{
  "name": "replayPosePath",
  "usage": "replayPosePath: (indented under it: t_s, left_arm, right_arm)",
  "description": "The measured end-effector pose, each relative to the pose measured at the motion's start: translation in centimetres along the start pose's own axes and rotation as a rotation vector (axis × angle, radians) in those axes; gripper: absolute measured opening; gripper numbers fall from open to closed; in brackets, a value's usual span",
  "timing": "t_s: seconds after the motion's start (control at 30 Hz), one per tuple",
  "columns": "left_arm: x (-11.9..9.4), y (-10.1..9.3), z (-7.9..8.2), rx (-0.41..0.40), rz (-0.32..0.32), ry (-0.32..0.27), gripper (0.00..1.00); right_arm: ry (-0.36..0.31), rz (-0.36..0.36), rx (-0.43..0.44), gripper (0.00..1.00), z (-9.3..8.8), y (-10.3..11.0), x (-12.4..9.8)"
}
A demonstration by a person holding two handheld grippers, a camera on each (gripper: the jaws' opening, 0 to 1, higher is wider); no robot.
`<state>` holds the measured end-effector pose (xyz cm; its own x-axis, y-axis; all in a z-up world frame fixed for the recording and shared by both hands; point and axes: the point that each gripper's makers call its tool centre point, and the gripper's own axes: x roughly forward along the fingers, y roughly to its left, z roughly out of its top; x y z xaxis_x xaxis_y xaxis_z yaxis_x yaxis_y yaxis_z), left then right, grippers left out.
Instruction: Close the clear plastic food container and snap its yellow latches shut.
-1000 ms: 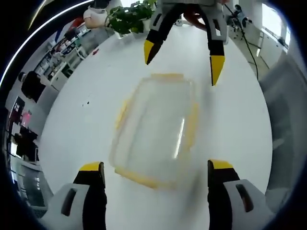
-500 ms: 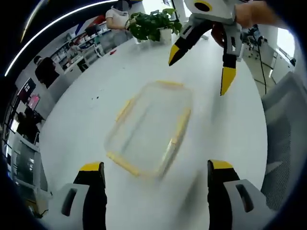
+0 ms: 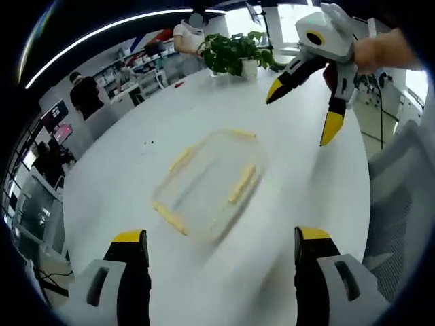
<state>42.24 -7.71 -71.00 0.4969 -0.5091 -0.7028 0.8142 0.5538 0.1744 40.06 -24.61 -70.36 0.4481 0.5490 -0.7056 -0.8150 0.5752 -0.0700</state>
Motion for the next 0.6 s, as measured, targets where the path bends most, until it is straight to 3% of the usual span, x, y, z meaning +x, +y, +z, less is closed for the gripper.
replayPosePath:
  t_s: [0.07,0.2,0.4,0.6]
  left_arm:
    - [-0.5,0.0,0.0,-0.046,0.027,-0.028,0.88]
    - [-1.2,-0.1,-0.7,-0.090,0.047,-0.051,0.90]
    - [-2.9,-0.8,-2.3,-0.150,0.081,-0.068,0.89]
    - [-4.4,-1.5,-3.7,-0.184,0.111,-0.091,0.89]
  right_arm:
    - [-0.046,-0.014,0.033,0.77,0.4,0.4,-0.4]
    - [-0.054,-0.038,0.038,0.78,0.0,1.0,-0.8]
    - [-0.104,-0.088,0.114,0.78,-0.4,1.7,-1.7]
    - [-0.125,-0.108,0.102,0.78,-1.2,2.8,-2.6]
